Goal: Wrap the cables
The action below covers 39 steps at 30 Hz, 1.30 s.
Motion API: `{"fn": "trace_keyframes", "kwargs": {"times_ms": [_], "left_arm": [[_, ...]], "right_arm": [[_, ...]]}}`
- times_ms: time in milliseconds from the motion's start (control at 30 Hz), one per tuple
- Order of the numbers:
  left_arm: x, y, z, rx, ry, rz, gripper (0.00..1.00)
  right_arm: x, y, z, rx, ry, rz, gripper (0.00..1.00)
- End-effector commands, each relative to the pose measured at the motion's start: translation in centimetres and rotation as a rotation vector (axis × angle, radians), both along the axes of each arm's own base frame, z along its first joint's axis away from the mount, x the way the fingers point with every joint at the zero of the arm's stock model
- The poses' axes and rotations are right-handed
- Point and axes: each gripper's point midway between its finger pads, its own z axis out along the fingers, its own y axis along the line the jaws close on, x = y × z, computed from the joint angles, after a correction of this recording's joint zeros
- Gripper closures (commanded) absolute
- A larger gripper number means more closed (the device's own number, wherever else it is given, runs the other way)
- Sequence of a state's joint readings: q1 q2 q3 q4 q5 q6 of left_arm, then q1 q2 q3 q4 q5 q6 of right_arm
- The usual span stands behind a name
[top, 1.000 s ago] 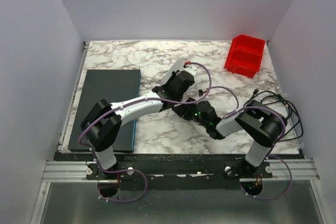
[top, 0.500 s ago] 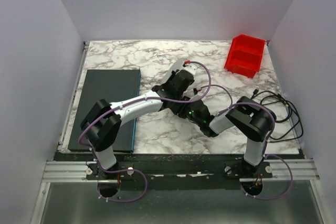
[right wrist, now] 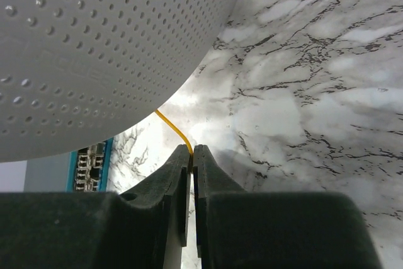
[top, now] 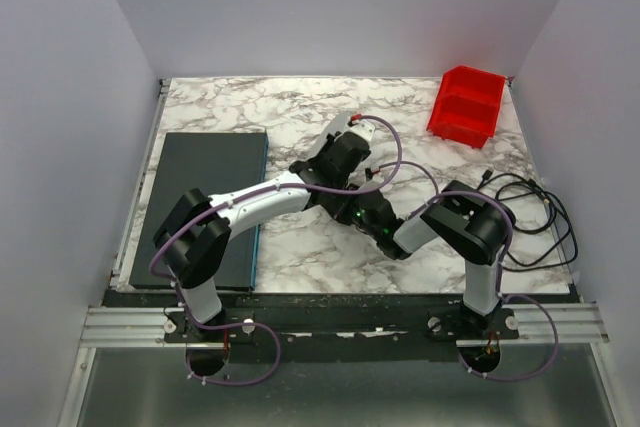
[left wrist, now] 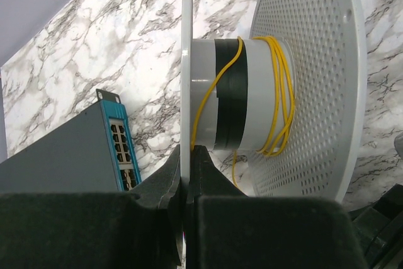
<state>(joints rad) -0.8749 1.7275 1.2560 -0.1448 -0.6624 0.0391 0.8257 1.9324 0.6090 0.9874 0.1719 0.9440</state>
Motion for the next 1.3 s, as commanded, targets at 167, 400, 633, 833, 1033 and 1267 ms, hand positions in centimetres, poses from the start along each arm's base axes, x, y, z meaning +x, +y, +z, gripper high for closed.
{"fn": "trace_keyframes", "kwargs": {"times_ms": [167,400,633,833,1033,1267], "left_arm": [[0.2,-0.3,-1.0,0.027,0.053,0.016,1.00],[0.6,-0.1,-1.8,0.054,0.050,0.024,1.00],[0.7,0.4,-2.4,0.105,0.029,0.013,1.00],[0.7,0.7,-2.3,0.129,0.009,-0.009,1.00],[0.6,0.6,-2.4,0.135,0.002,-0.033,1.00],[0.2,0.8,-3.1,0.146,0.002,-0.058,1.00]], "right_arm": [[0.0,0.2,3.1,0.035,-0.039,-0.008,0.99],[-1.1,-0.8,5.5,0.032,-0.023,-0.006,0.99],[-1.2,-1.1,6.7,0.006,0.028,-0.006,0.99],[-0.1,-2.8,8.5,0.001,0.037,-0.031,0.99],[0.5,-3.4,10.2,0.008,0.047,-0.025,0.99],[1.7,-5.3,11.0,0.033,0.085,-0.038,0.99]]}}
